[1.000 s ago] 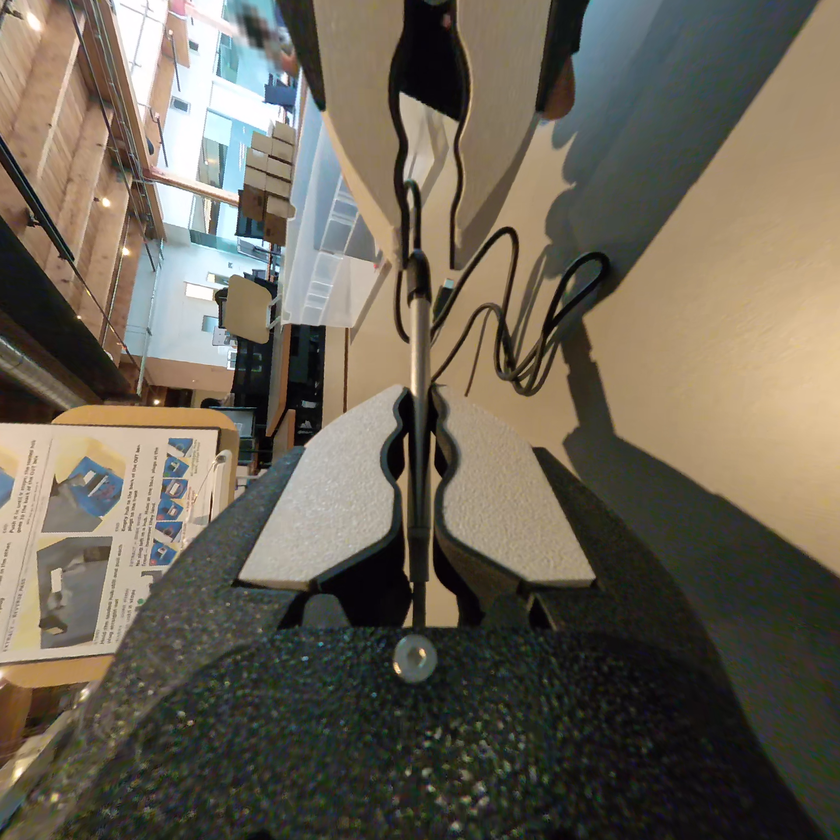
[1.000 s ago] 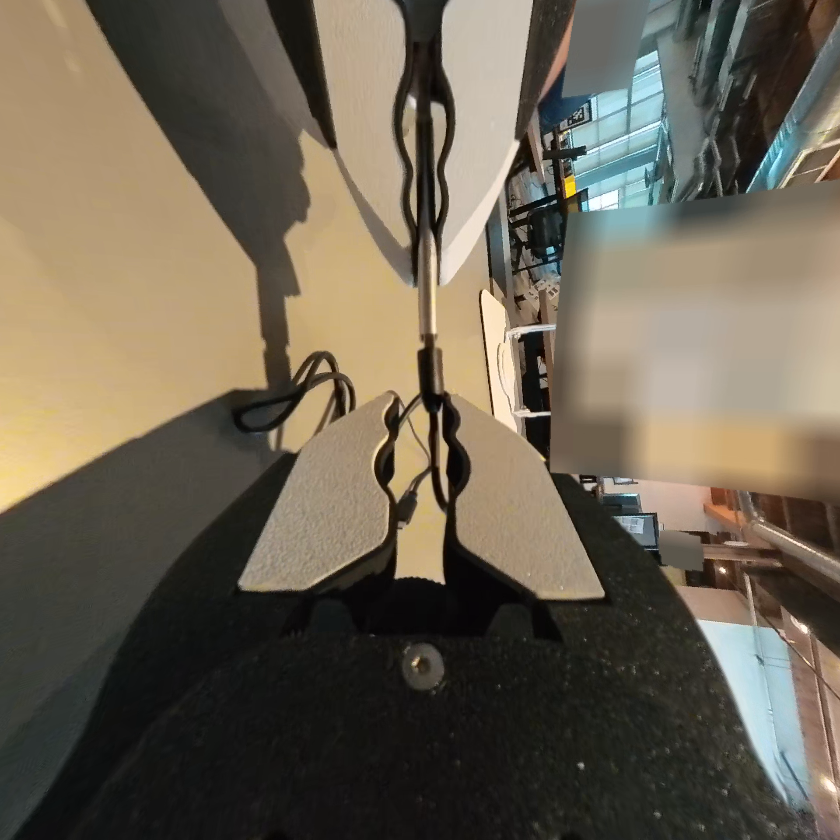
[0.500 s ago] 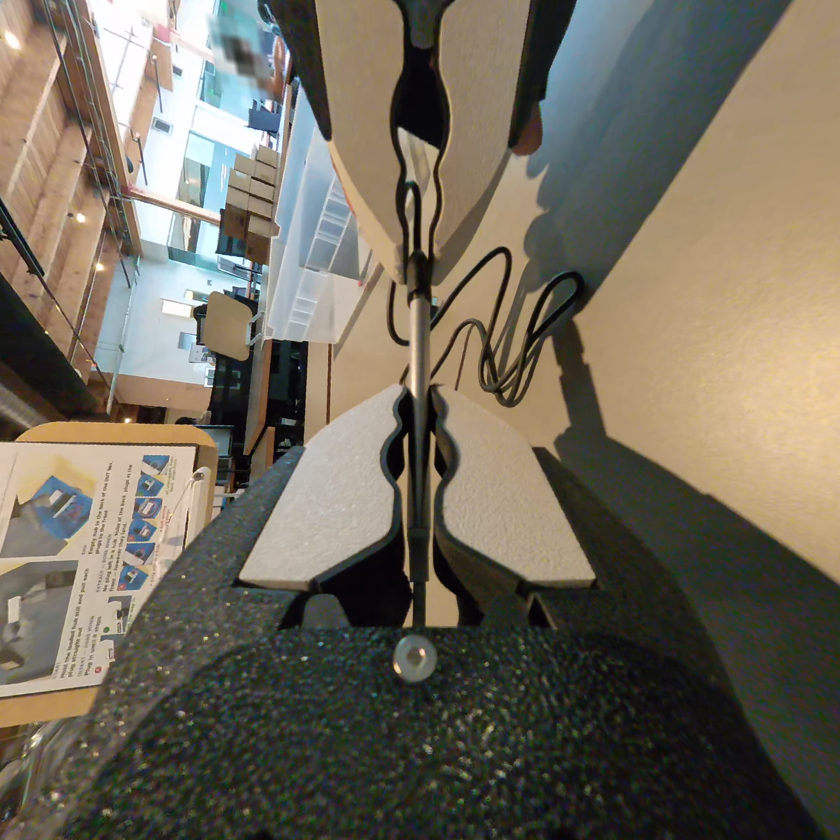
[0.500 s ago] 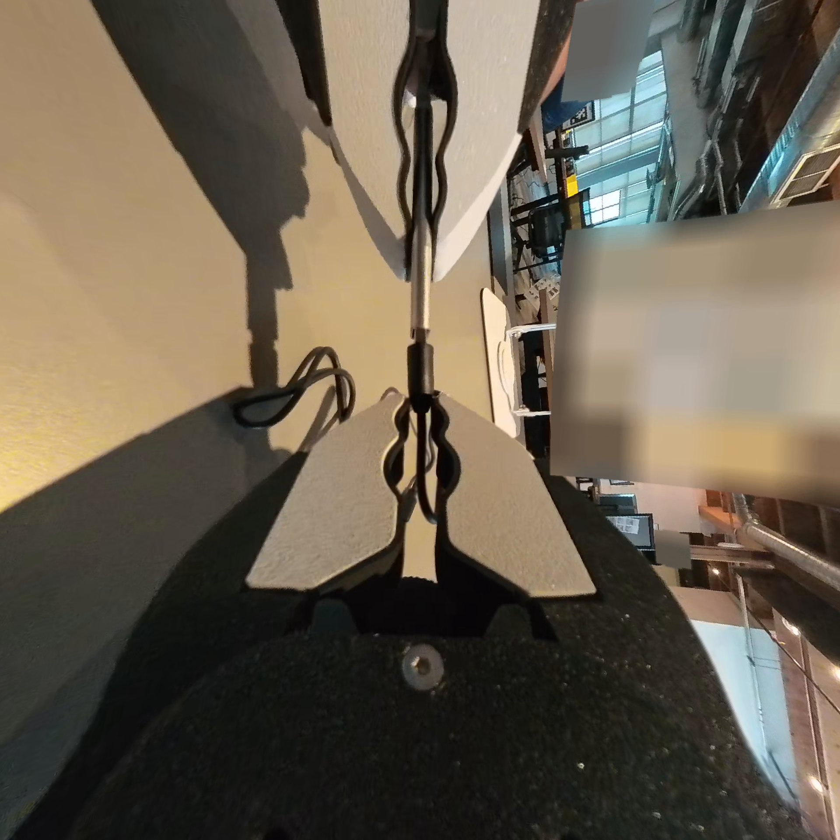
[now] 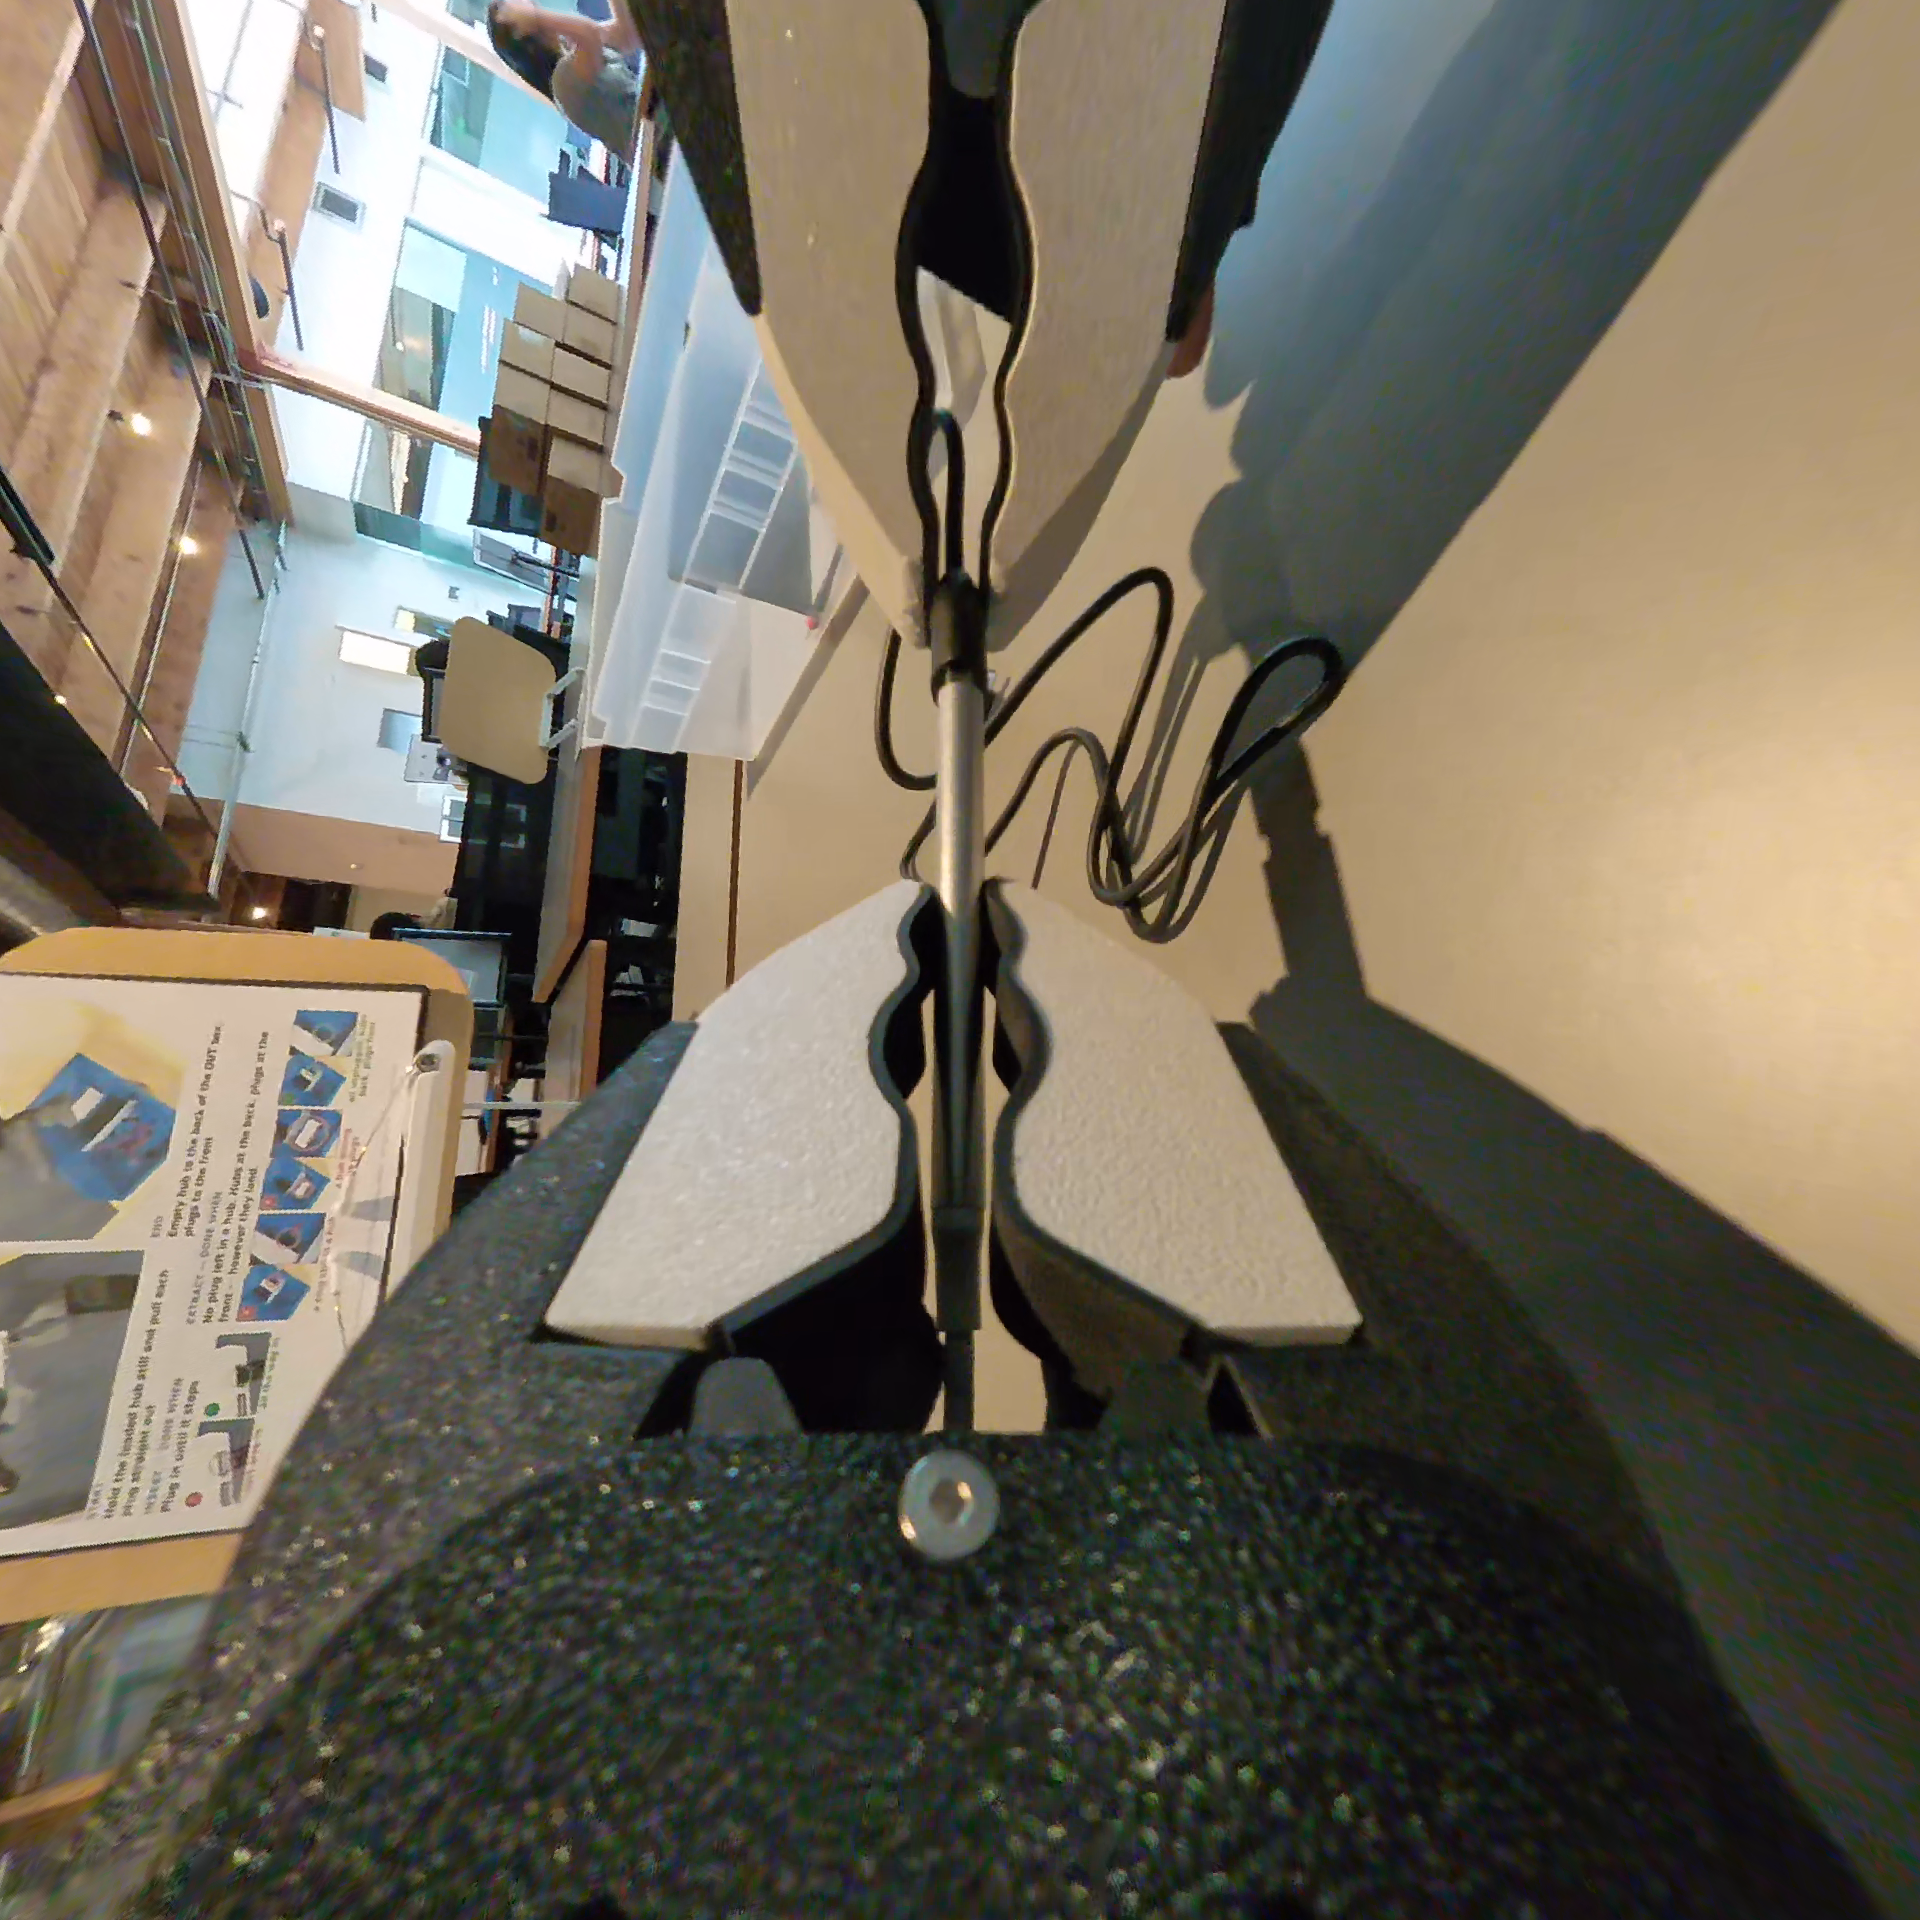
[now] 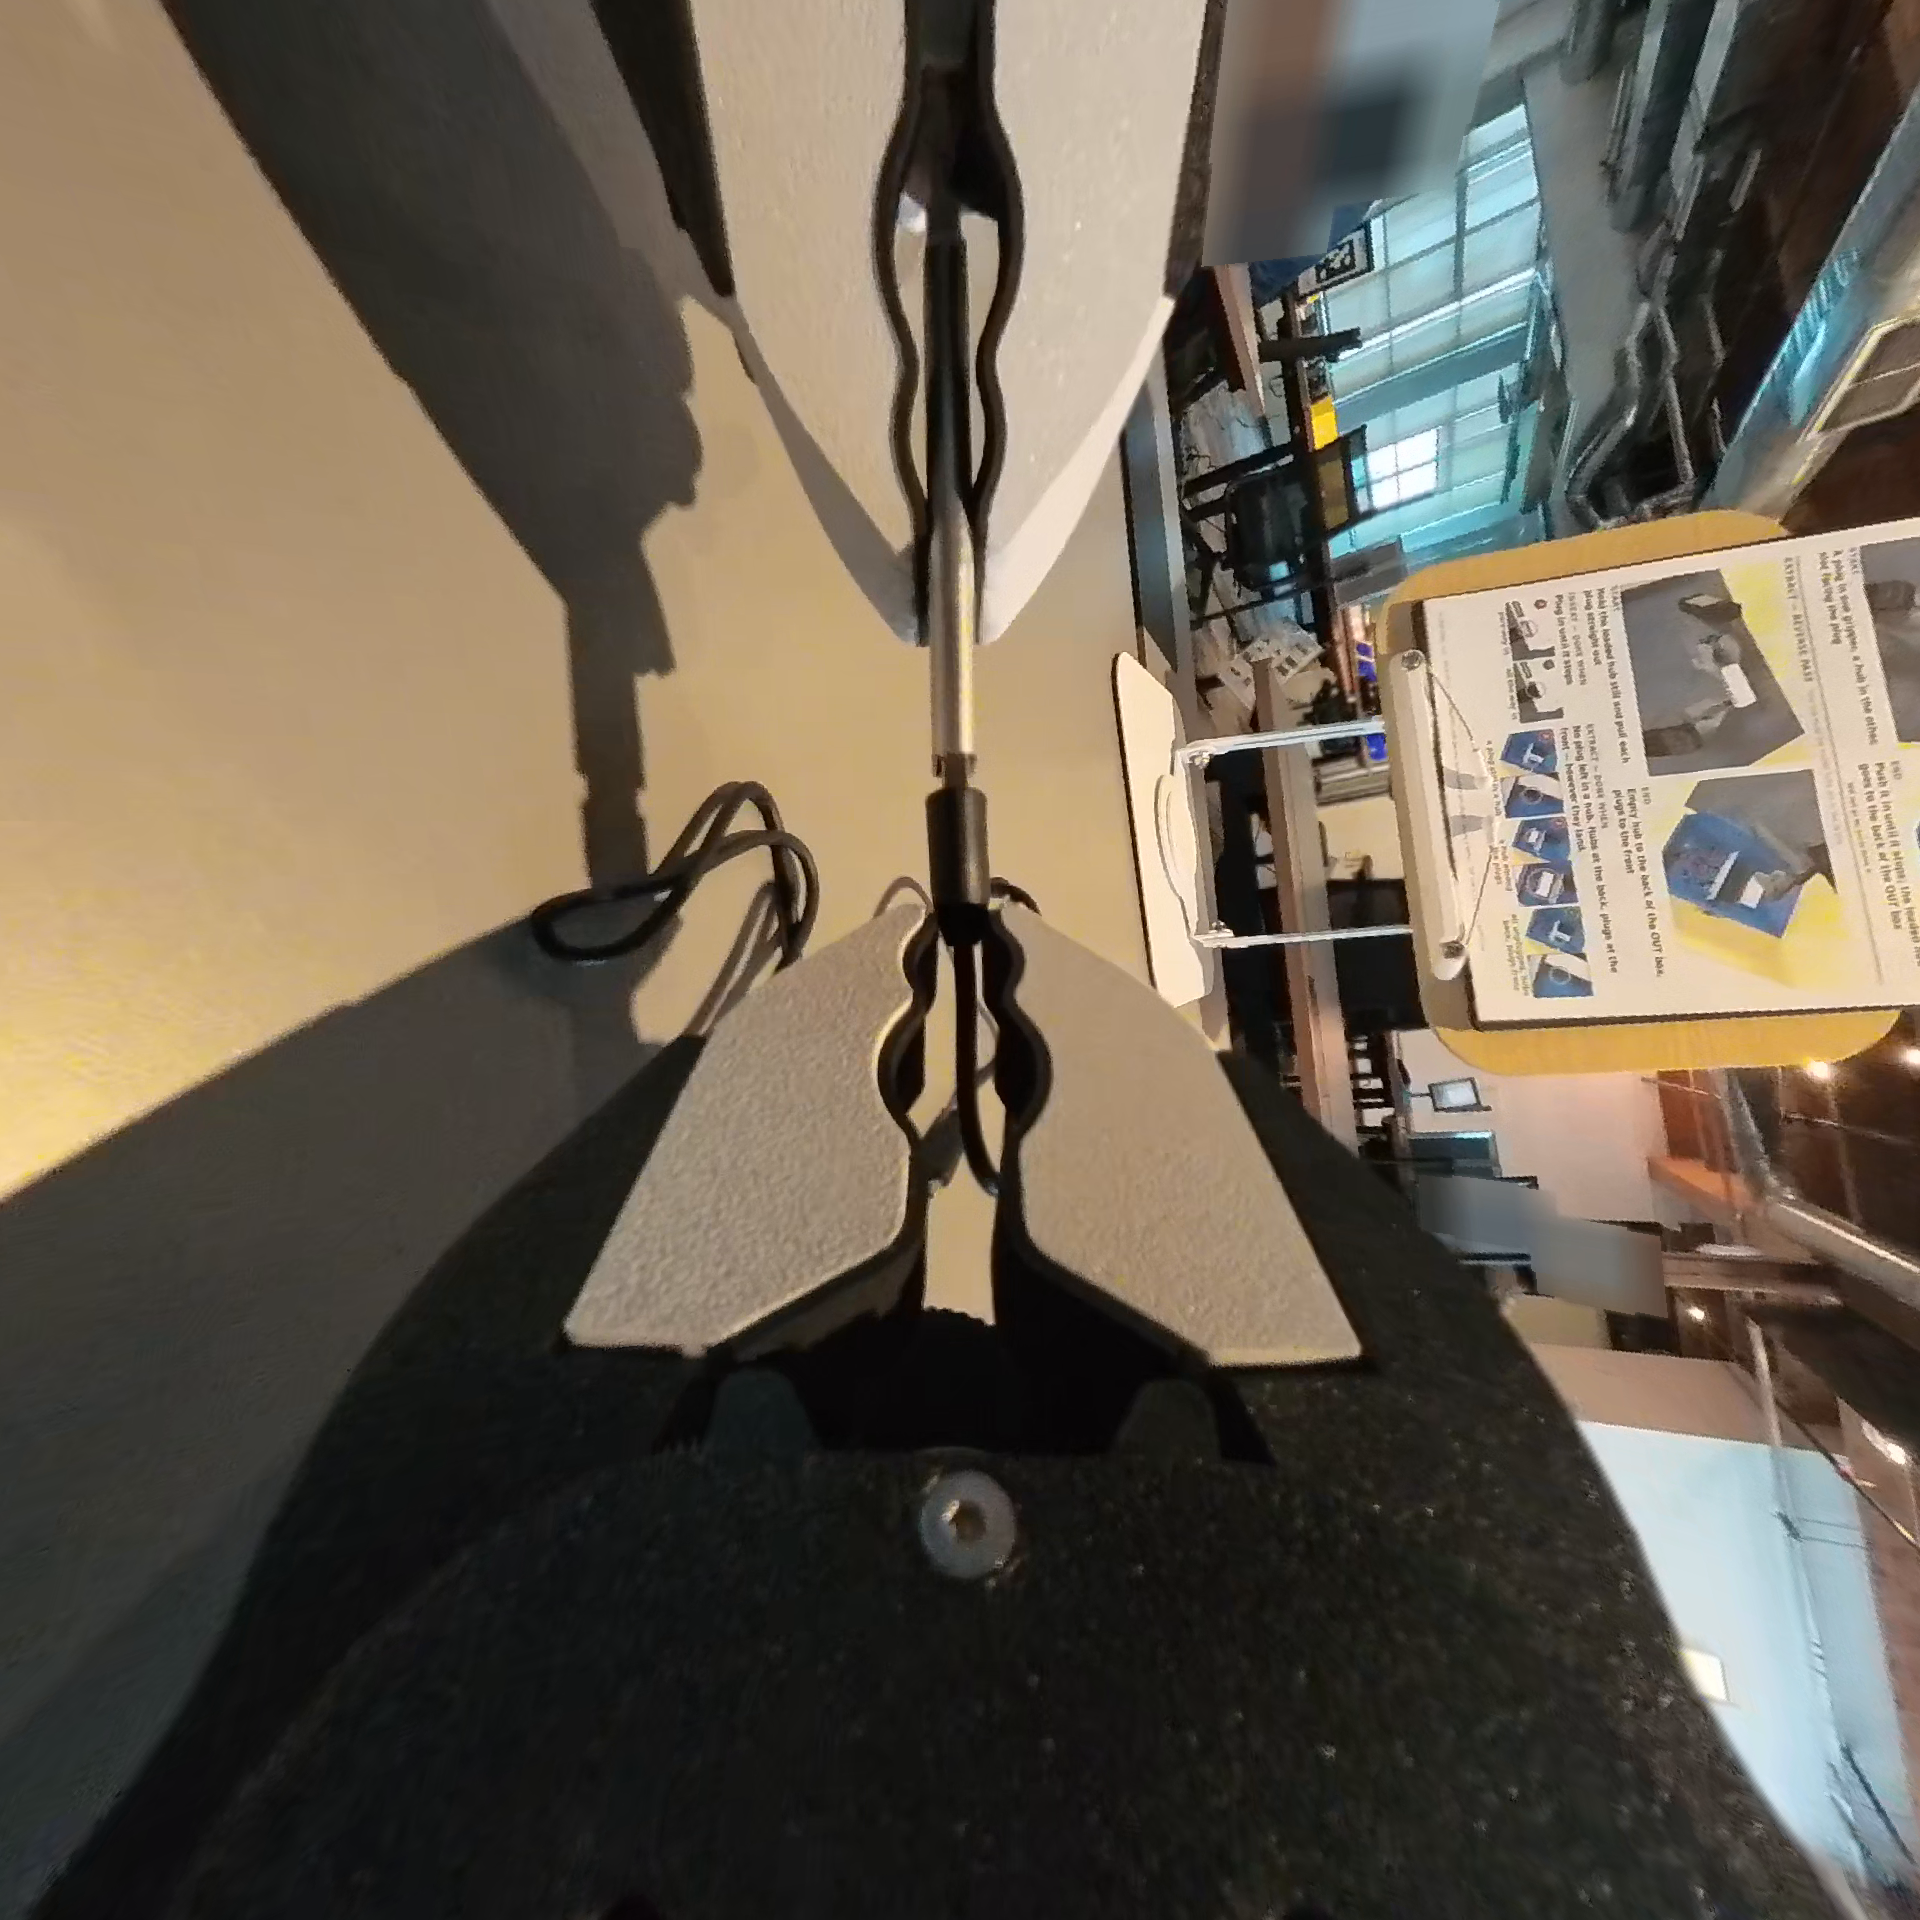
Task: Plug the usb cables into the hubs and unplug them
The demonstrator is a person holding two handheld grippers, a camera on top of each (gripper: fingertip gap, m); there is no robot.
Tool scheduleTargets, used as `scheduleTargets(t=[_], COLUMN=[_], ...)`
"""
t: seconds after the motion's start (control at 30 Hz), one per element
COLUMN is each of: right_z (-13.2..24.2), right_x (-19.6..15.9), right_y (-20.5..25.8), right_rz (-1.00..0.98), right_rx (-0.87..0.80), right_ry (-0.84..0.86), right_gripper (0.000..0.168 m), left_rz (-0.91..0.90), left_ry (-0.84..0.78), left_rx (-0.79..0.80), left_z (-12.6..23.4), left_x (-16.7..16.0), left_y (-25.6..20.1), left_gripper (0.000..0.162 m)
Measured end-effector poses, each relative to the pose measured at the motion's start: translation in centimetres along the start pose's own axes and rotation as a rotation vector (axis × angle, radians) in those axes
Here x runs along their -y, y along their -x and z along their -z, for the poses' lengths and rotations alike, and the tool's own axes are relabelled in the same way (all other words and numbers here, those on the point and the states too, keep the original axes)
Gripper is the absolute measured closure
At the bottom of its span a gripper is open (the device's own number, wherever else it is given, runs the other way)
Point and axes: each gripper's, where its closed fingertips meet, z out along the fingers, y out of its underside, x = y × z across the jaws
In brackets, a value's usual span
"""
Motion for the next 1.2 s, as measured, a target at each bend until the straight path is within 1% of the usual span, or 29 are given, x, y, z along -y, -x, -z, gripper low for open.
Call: scheduleTargets(t=[0.27,0.4,0.7,1.0,1.13,1.2], right_z=[0.0,0.3,0.3,0.1,0.1,0.1], right_x=[0.0,0.3,0.4,-0.1,0.1,0.2], right_y=[0.4,-0.2,-0.5,-0.7,-0.5,-0.4], right_rz=[0.004,-0.039,-0.051,-0.032,-0.044,-0.049], right_rx=[0.031,0.022,0.013,-0.008,0.007,0.014], right_ry=[0.003,-0.034,-0.038,0.012,-0.005,-0.002], right_gripper=[0.162,0.161,0.161,0.162,0.161,0.161], left_rz=[0.018,0.05,0.063,0.038,0.042,0.031], left_ry=[-0.004,-0.027,-0.039,0.015,-0.008,0.007], left_rx=[-0.023,-0.017,-0.004,0.023,0.014,0.019], left_z=[-0.1,0.1,0.1,-0.1,0.0,-0.1], left_x=[0.0,0.4,0.5,0.3,0.5,0.5], left_y=[-0.4,-0.1,0.1,0.3,0.2,0.2], left_gripper=[0.154,0.154,0.155,0.154,0.155,0.155])
